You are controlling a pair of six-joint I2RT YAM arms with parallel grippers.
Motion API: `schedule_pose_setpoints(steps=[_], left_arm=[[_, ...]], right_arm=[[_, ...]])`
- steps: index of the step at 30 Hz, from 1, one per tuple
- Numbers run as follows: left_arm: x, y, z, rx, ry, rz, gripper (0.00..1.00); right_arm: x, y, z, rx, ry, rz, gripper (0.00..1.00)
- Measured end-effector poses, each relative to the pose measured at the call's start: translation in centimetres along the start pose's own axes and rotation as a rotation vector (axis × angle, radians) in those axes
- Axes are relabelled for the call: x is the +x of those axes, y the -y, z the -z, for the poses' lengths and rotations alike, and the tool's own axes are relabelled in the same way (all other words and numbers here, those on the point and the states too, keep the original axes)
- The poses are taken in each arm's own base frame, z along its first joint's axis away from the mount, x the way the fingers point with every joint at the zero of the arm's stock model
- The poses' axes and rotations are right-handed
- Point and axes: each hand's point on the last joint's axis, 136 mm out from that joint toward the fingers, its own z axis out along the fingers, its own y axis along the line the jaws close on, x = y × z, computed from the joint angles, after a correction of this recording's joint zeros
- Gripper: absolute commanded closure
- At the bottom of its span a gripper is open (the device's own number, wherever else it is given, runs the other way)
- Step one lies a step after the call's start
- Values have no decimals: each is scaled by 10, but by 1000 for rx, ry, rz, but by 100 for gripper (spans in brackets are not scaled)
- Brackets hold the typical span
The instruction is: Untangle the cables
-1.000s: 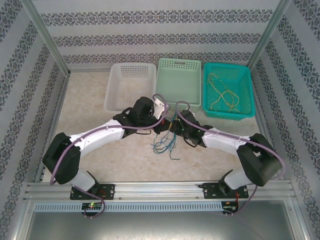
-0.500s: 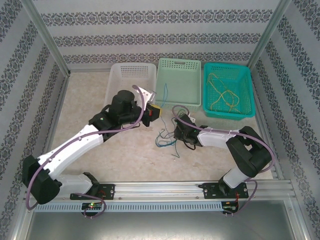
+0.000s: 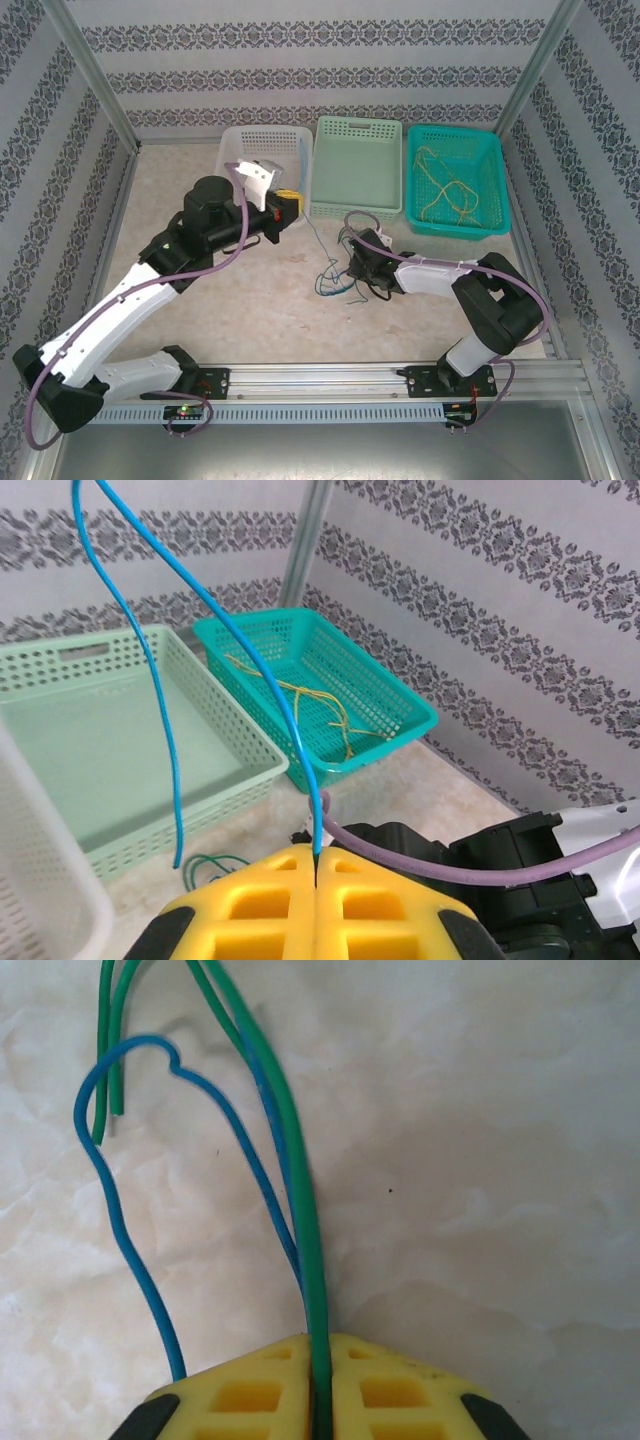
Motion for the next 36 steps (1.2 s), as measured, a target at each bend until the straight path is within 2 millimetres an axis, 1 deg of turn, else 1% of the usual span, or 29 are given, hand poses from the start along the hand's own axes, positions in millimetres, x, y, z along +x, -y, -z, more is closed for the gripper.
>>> schedule_pose_setpoints(steps=[6, 8, 13, 15, 16, 20, 24, 27, 30, 32, 36], left_arm=[[-21, 1, 35, -54, 51, -46, 100], [-23, 0, 47, -77, 59, -59, 100], [-22, -8, 68, -147, 49, -93, 100], [-22, -10, 74, -167, 41, -103, 100], [-21, -11, 76, -173, 39, -107, 100], [-19, -11, 79, -177, 32, -110, 100], [-17, -4, 75, -122, 48, -113, 100], [-6, -3, 72, -96, 51, -114, 100], [9, 0, 70, -60, 46, -114, 100], [18, 5, 72, -19, 48, -112, 100], [26, 17, 68, 70, 73, -76, 99]], right_arm=[[-7, 4, -1, 4, 12, -75, 94], [-11, 9, -1, 11, 18, -112, 95], [-18, 15, 0, 15, 31, -189, 97], [-20, 17, 1, 11, 34, -220, 90], [-21, 18, 1, 6, 33, -236, 89], [-18, 18, 0, -19, 7, -293, 89], [-18, 15, 1, -62, -10, -366, 97], [-16, 20, 4, -104, -15, -447, 100], [-18, 25, 7, -149, -16, -533, 100], [-20, 28, 11, -163, -13, -579, 100], [-30, 21, 25, -202, 13, -615, 99]])
